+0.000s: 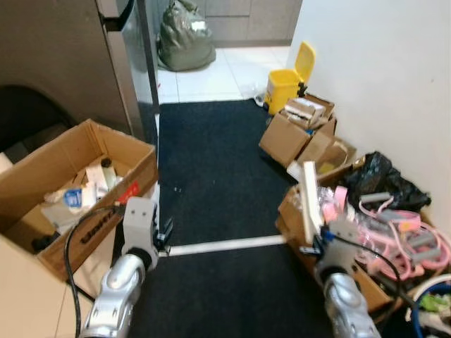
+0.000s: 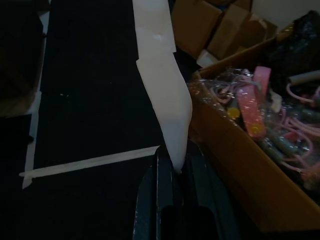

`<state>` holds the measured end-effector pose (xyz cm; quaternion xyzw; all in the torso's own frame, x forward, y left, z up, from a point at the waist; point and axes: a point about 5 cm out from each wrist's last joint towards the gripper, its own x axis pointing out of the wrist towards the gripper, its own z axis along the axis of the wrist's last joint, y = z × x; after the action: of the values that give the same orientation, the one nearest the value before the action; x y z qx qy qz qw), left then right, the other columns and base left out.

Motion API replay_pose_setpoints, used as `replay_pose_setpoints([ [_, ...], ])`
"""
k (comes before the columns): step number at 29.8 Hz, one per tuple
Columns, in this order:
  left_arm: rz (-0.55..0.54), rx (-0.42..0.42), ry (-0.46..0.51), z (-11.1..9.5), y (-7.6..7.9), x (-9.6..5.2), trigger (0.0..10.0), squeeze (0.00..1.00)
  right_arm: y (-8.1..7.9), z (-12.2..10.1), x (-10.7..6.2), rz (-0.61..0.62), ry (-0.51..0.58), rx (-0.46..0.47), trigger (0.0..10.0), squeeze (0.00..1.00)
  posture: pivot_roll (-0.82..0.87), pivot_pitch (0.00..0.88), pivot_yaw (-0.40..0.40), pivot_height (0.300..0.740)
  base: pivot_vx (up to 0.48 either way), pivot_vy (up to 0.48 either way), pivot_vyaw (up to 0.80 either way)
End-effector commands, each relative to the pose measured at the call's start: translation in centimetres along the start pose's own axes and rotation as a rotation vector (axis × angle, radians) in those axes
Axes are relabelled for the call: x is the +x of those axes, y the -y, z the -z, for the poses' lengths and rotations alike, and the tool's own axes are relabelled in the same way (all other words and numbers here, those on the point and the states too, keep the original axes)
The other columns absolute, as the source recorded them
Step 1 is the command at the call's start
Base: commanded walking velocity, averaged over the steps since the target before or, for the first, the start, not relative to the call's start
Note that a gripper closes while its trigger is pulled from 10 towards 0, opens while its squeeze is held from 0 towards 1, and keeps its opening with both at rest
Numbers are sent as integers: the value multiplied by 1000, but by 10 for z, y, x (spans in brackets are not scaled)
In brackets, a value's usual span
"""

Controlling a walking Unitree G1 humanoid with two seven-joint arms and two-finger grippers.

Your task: Picking trash to rubbish bin

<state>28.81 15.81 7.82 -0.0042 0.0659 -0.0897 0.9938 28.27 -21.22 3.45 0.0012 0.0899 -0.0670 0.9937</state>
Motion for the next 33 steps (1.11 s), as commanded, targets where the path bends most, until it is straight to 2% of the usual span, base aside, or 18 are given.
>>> replay_pose_setpoints([
  [1,0,-4,-19,5,0,-2,10000,0,6,4,-2,8,-20,-27,10000,0,-20,120,8,740,289,0,0],
  [12,5,-4,-17,5,1,-3,10000,0,2,3,-1,-20,-15,-70,10000,0,-21,113,6,740,287,0,0],
  [29,8,-5,-14,6,2,-2,10000,0,3,3,0,-26,-17,-80,10000,0,-28,91,2,740,286,0,0],
  [33,8,-5,-14,6,2,-2,10000,0,2,3,0,-32,-18,-81,10000,0,-28,92,2,740,287,0,623],
])
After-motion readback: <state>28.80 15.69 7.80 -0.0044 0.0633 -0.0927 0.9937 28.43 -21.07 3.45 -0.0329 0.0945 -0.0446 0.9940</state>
